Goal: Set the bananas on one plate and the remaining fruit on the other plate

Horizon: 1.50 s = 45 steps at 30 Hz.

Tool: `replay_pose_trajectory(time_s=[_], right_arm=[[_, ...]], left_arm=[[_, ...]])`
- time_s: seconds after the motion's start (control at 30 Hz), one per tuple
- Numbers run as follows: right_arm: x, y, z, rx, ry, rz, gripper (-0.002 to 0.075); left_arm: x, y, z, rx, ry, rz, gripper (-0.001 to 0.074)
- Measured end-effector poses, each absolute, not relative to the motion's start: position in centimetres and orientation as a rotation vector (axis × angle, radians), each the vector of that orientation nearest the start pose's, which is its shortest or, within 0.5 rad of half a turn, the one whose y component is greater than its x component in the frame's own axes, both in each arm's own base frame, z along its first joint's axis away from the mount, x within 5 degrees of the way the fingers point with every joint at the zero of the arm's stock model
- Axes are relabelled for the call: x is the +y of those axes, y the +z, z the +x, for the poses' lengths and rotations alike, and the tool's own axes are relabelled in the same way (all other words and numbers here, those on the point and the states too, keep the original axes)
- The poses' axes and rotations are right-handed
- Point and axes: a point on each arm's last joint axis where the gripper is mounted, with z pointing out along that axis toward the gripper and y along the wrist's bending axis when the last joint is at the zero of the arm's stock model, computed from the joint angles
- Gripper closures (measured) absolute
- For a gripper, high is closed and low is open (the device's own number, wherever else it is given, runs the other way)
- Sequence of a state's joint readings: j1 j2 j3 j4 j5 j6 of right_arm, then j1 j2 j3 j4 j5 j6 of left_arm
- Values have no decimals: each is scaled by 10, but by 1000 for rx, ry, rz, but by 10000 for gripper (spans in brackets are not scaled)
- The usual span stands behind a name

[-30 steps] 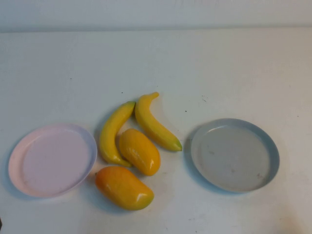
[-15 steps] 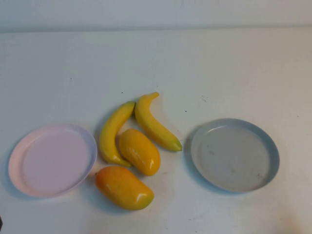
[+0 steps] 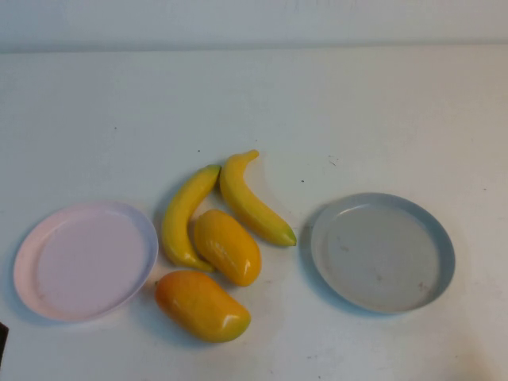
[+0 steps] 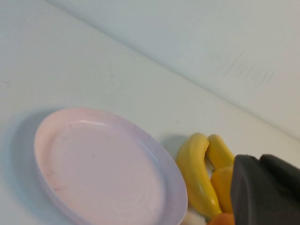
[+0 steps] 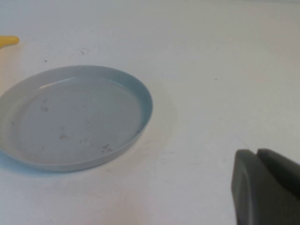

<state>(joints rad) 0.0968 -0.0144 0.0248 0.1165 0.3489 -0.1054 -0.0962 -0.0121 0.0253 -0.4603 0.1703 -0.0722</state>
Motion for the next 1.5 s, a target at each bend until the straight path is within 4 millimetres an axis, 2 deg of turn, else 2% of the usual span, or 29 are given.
replay_pose_trajectory(time_s=[0.27,0.47,0.67,0.83,1.03,1.33,1.5], right_arm=[[9,174,52,1838,107,-113,743],[9,174,52,1838,107,-113,743],[9,174,52,1838,107,-113,743],[9,174,52,1838,107,-113,743],[9,174,52,1838,107,-113,743],[9,174,52,1838,107,-113,743],[9,174,52,1838,107,-113,743]], left_arm=[[-13,197,54,1637,-595,-339,740],[-20,241,56,1723,-620,-284,740],[-30,268,73,1979,-578,-132,740],[-38,280,93,2194,-528,58,740],[-44,283,124,2397,-509,208,740],[-53,283,177,2534,-482,340,740],[-75,282,195,2569,-497,480,740]])
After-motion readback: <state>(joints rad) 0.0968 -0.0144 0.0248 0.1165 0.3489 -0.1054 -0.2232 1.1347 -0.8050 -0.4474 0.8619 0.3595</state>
